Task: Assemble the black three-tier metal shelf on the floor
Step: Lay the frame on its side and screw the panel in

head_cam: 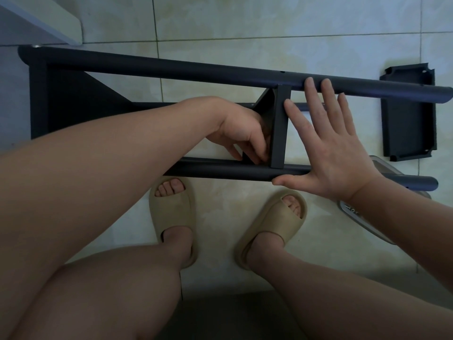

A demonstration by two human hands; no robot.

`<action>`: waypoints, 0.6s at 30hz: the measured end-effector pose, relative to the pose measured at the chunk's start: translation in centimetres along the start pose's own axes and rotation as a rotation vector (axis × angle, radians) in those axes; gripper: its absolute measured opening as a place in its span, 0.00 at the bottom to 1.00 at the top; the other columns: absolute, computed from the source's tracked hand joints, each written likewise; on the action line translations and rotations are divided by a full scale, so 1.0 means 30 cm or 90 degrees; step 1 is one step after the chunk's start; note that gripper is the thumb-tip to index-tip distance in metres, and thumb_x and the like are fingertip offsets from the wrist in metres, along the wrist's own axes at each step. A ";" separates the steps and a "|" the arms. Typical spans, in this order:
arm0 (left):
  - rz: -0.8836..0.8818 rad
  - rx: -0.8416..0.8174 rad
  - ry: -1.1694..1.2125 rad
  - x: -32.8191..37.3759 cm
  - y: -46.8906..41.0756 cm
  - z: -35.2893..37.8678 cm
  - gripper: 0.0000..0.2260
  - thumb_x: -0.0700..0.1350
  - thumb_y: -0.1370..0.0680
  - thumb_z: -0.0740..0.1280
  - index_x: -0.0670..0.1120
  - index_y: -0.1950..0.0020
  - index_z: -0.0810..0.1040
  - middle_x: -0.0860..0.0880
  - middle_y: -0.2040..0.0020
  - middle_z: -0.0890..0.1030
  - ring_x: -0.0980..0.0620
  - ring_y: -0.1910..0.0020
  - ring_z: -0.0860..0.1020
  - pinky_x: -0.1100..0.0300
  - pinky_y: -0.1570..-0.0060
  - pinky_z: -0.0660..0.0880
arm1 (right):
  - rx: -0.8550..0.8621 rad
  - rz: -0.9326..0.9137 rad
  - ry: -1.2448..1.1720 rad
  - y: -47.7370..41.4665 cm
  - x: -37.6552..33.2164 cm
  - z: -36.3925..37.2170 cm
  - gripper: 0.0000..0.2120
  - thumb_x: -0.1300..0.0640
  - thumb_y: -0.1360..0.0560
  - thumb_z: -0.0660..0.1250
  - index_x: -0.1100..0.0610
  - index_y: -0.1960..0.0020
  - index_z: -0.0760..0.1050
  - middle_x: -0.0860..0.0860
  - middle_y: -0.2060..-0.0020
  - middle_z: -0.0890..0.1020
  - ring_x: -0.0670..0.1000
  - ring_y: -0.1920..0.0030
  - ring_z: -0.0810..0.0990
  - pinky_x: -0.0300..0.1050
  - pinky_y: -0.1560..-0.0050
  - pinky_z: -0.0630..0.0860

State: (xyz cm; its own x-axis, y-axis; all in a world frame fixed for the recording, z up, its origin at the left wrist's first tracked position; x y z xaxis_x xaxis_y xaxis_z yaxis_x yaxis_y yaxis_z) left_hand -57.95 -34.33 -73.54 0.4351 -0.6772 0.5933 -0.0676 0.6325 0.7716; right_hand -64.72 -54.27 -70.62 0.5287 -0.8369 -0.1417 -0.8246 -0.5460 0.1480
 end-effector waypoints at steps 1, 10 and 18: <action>-0.003 0.002 0.003 0.002 0.001 0.000 0.08 0.40 0.23 0.70 0.49 0.46 0.84 0.50 0.47 0.86 0.53 0.44 0.83 0.48 0.32 0.71 | 0.000 -0.001 0.001 0.000 0.000 0.001 0.55 0.19 0.29 0.51 0.58 0.17 0.50 0.65 0.19 0.48 0.68 0.20 0.44 0.69 0.22 0.46; 0.010 0.006 0.012 -0.005 -0.006 0.008 0.06 0.40 0.24 0.72 0.48 0.49 0.84 0.49 0.50 0.87 0.54 0.47 0.85 0.48 0.32 0.72 | 0.010 -0.003 -0.002 0.001 0.004 0.009 0.55 0.19 0.29 0.52 0.57 0.17 0.50 0.64 0.19 0.47 0.67 0.19 0.44 0.69 0.22 0.46; 0.019 0.009 0.038 -0.011 -0.003 0.009 0.09 0.36 0.23 0.70 0.47 0.47 0.82 0.49 0.48 0.86 0.55 0.48 0.84 0.48 0.32 0.73 | 0.010 -0.002 -0.008 0.002 0.004 0.007 0.55 0.19 0.29 0.53 0.58 0.17 0.51 0.64 0.19 0.48 0.68 0.20 0.44 0.69 0.22 0.47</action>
State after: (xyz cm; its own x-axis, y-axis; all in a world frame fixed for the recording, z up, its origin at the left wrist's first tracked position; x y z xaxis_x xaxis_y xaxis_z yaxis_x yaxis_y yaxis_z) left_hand -58.33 -34.26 -73.74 0.4854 -0.6338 0.6022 -0.0946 0.6467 0.7568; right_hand -64.75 -54.39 -70.84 0.5284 -0.8349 -0.1539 -0.8264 -0.5474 0.1318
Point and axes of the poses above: each hand's wrist, its own y-axis away from the middle knuckle, its own z-axis out of the palm, x = y × z, the point moved 1 cm from there along -y, towards the middle knuckle
